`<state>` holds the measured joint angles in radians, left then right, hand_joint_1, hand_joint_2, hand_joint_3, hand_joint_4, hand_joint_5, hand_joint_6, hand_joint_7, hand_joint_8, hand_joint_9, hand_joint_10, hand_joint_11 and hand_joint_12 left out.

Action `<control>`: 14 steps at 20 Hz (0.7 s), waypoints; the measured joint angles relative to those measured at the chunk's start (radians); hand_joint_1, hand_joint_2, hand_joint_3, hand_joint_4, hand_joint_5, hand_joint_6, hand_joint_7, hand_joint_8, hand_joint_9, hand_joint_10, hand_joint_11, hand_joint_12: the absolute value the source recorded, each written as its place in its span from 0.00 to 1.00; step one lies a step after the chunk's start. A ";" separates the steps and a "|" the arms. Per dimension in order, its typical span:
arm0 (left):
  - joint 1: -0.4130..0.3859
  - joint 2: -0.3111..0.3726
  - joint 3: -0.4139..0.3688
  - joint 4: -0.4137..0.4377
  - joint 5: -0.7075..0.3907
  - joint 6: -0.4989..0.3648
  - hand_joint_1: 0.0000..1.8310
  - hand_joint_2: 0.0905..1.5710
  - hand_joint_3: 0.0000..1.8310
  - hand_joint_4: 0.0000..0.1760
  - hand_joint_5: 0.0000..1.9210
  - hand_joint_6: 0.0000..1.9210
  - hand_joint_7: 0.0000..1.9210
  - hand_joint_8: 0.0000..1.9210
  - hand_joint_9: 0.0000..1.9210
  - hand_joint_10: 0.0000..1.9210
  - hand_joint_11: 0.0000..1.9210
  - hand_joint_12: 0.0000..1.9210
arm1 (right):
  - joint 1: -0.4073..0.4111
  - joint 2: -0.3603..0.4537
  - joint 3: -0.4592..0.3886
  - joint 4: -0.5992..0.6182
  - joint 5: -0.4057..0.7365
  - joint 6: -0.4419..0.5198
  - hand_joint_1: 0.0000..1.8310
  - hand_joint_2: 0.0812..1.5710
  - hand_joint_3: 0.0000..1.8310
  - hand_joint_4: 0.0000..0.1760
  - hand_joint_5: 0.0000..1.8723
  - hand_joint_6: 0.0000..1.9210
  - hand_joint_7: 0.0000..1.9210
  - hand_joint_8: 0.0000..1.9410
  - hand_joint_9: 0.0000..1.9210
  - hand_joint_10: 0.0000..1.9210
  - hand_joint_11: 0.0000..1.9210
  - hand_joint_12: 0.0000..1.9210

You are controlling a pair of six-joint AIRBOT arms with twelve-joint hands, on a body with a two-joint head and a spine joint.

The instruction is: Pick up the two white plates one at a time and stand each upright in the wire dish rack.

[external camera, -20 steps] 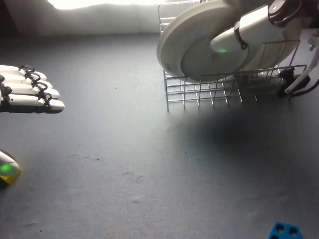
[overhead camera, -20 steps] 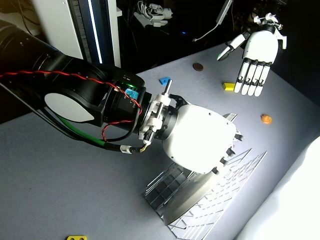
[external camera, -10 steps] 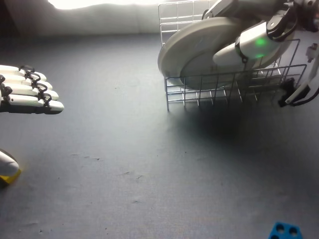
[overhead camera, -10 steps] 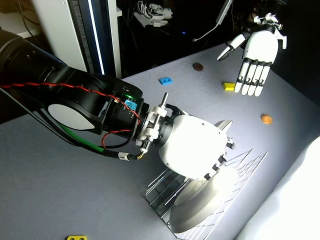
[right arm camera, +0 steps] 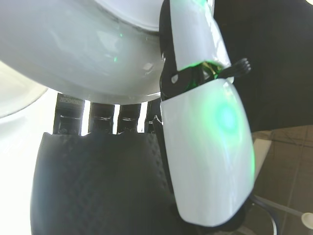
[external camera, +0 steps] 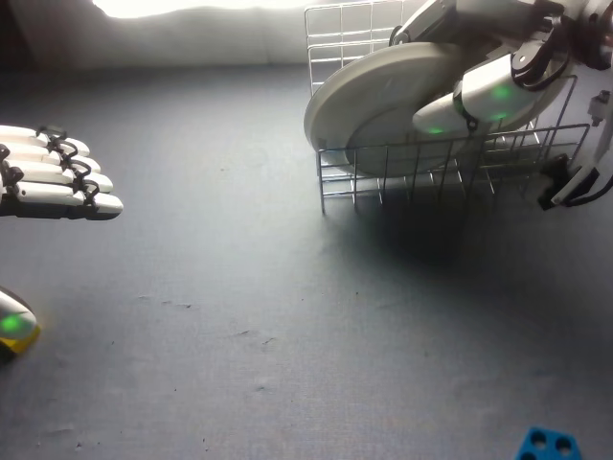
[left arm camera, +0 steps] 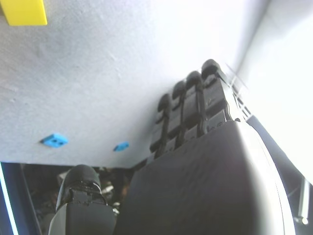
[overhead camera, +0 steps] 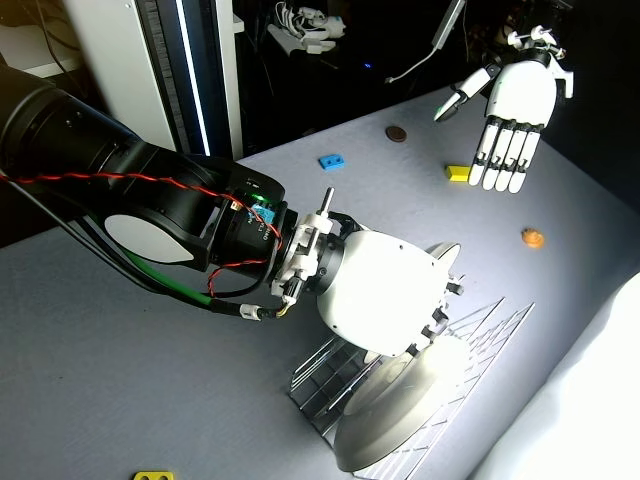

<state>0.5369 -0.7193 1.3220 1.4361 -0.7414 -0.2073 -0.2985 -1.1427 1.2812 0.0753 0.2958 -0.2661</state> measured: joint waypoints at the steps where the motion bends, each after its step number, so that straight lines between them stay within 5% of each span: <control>1: 0.000 0.000 0.000 0.000 0.000 0.000 0.00 0.64 0.00 0.00 0.02 0.00 0.01 0.00 0.01 0.00 0.00 0.00 | 0.000 0.000 0.000 0.000 0.001 -0.004 0.75 0.68 0.00 0.00 0.53 0.52 0.54 0.45 0.48 0.57 0.40 0.63; 9: 0.000 0.000 -0.002 0.005 -0.002 0.000 0.00 0.64 0.00 0.00 0.03 0.01 0.03 0.01 0.02 0.00 0.01 0.00 | -0.014 0.000 -0.008 -0.027 0.036 -0.023 0.75 0.69 0.00 0.00 0.50 0.57 0.53 0.47 0.46 0.60 0.38 0.66; 10: 0.000 0.000 -0.002 0.005 -0.002 0.000 0.00 0.64 0.00 0.00 0.03 0.00 0.02 0.00 0.02 0.00 0.01 0.01 | -0.014 0.000 -0.008 -0.030 0.038 -0.029 0.68 0.70 0.00 0.00 0.49 0.57 0.52 0.48 0.45 0.41 0.35 0.67; 12: 0.000 0.000 -0.002 0.005 -0.002 0.000 0.00 0.64 0.00 0.00 0.03 0.00 0.03 0.00 0.02 0.00 0.02 0.01 | -0.019 0.000 -0.010 -0.035 0.047 -0.045 0.65 0.73 0.00 0.13 0.45 0.63 0.47 0.55 0.44 0.25 0.28 0.67; 13: 0.000 0.000 -0.002 0.005 -0.002 0.000 0.00 0.64 0.00 0.00 0.04 0.01 0.03 0.01 0.02 0.01 0.01 0.01 | -0.023 0.000 -0.011 -0.037 0.052 -0.050 0.63 0.73 0.00 0.00 0.45 0.61 0.43 0.33 0.41 0.22 0.24 0.68; 14: 0.000 0.000 -0.002 0.005 -0.002 0.000 0.00 0.64 0.00 0.00 0.04 0.01 0.03 0.01 0.02 0.01 0.01 0.01 | -0.024 0.000 -0.014 -0.038 0.053 -0.052 0.63 0.73 0.00 0.00 0.45 0.61 0.43 0.33 0.41 0.22 0.24 0.68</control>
<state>0.5369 -0.7193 1.3201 1.4414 -0.7437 -0.2073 -0.3225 -1.1423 1.2671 0.0376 0.3492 -0.3180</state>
